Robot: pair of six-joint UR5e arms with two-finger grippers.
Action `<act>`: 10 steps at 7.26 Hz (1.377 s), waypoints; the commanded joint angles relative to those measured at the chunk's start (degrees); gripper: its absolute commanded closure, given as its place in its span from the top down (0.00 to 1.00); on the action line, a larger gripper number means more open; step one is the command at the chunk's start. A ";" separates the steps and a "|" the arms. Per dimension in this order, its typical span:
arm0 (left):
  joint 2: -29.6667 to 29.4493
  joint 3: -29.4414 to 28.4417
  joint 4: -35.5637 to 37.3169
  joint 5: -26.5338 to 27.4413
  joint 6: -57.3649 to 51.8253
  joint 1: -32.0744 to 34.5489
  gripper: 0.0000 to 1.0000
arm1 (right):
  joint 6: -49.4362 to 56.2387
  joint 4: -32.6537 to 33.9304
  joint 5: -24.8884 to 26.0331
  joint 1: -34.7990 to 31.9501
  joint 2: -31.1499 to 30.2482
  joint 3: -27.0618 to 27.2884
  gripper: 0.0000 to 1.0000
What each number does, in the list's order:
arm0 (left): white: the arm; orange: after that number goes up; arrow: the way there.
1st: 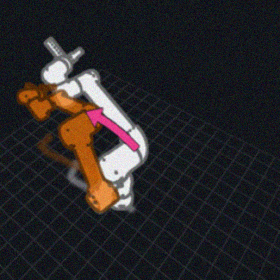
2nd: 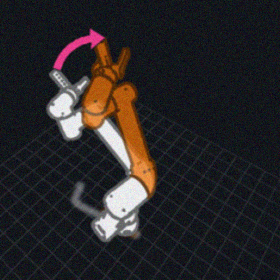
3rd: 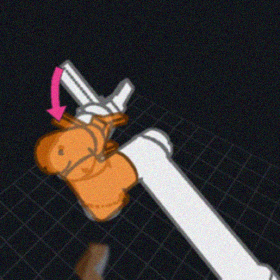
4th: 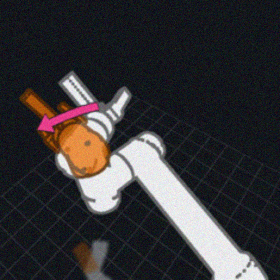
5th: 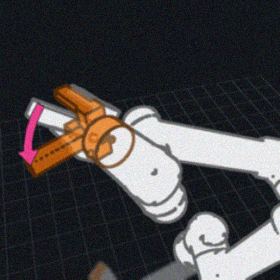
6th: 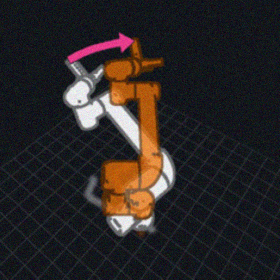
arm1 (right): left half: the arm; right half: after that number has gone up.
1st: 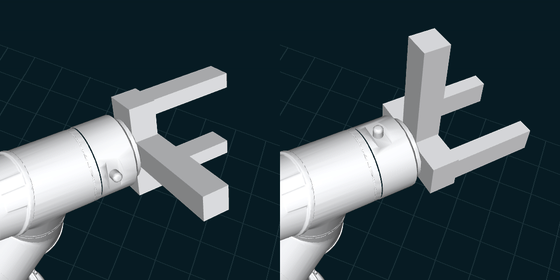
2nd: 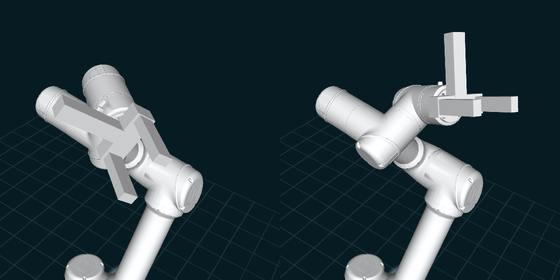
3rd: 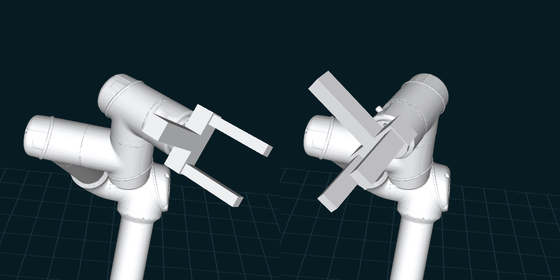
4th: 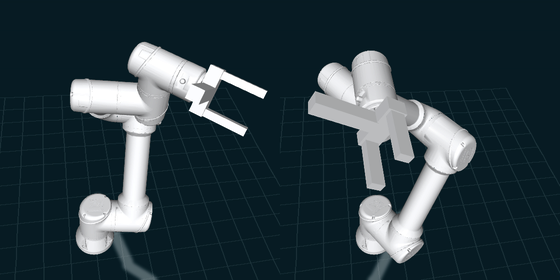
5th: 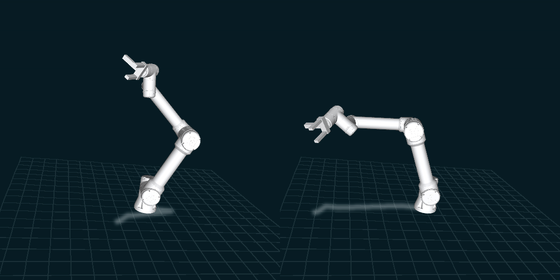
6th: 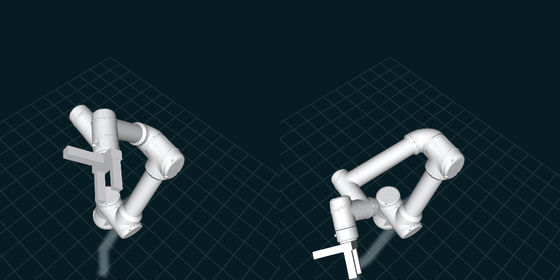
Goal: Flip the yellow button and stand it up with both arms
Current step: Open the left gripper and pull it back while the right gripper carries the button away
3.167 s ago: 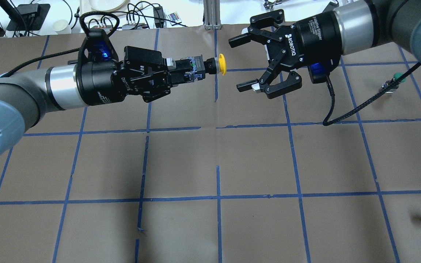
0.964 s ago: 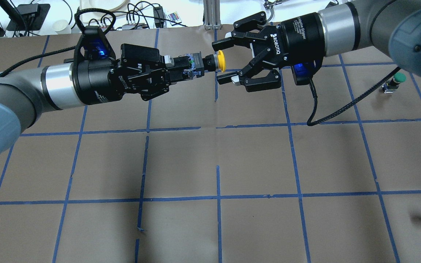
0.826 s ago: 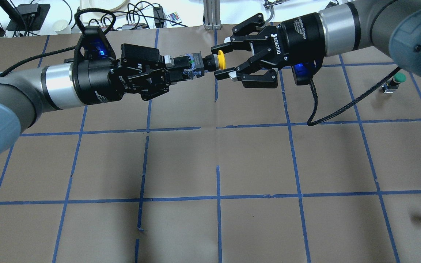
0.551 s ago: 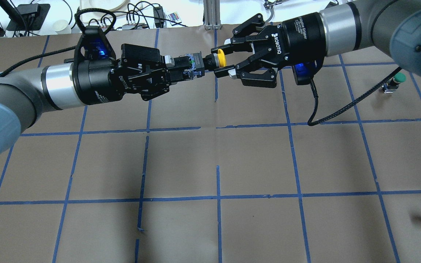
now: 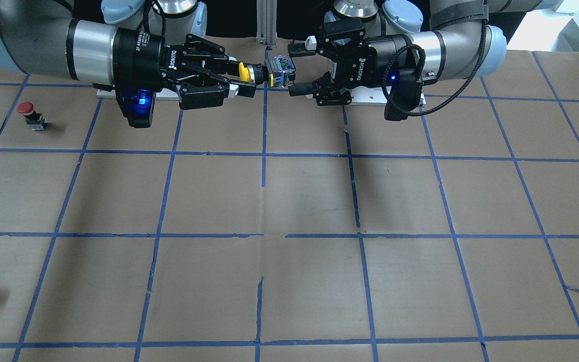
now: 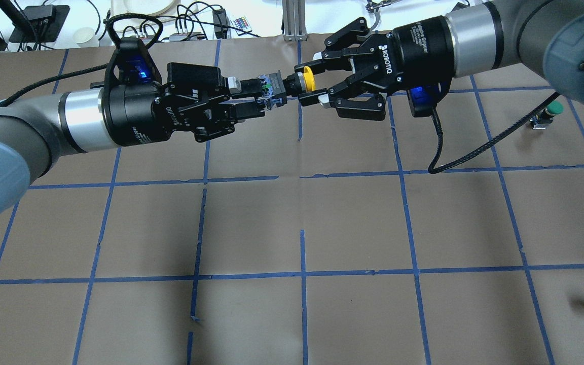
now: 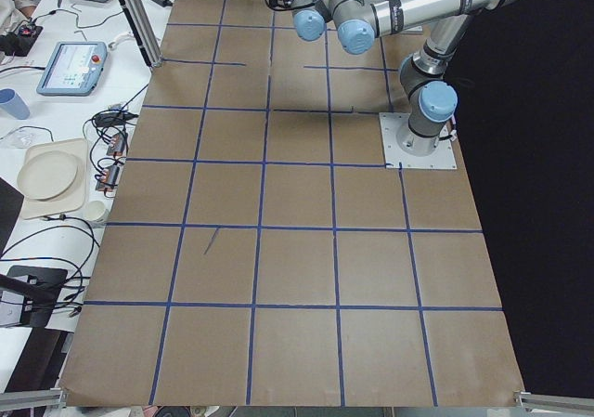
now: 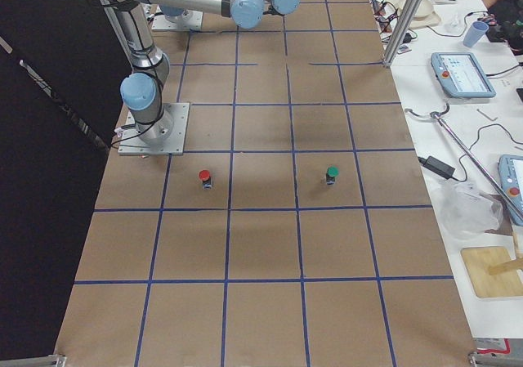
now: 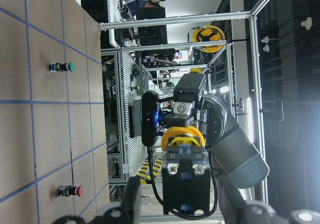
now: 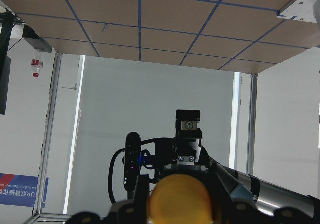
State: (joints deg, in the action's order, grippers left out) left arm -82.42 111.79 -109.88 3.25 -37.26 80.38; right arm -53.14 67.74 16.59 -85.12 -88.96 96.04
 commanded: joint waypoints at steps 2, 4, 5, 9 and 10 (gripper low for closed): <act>-0.29 -1.04 0.62 12.65 3.92 -4.06 1.00 | 0.40 0.11 7.80 6.34 0.01 -1.81 0.04; -1.86 -2.53 6.82 31.69 5.53 -8.47 1.00 | 7.73 0.29 23.40 8.21 0.01 -5.06 0.04; -4.66 -4.63 14.53 46.87 8.67 -8.74 1.00 | 16.40 0.03 33.24 8.30 -0.08 -5.69 0.04; -12.77 -15.09 27.88 83.27 19.22 -6.82 1.00 | 49.32 6.66 67.80 8.21 -3.42 -4.64 0.04; -12.86 -18.42 27.09 85.32 23.94 -3.68 1.00 | 56.41 12.79 70.22 8.39 -3.42 -3.16 0.04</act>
State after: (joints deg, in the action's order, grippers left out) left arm -94.88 97.05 -82.64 83.98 -17.83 73.94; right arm -5.10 74.28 81.18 -76.84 -92.25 91.57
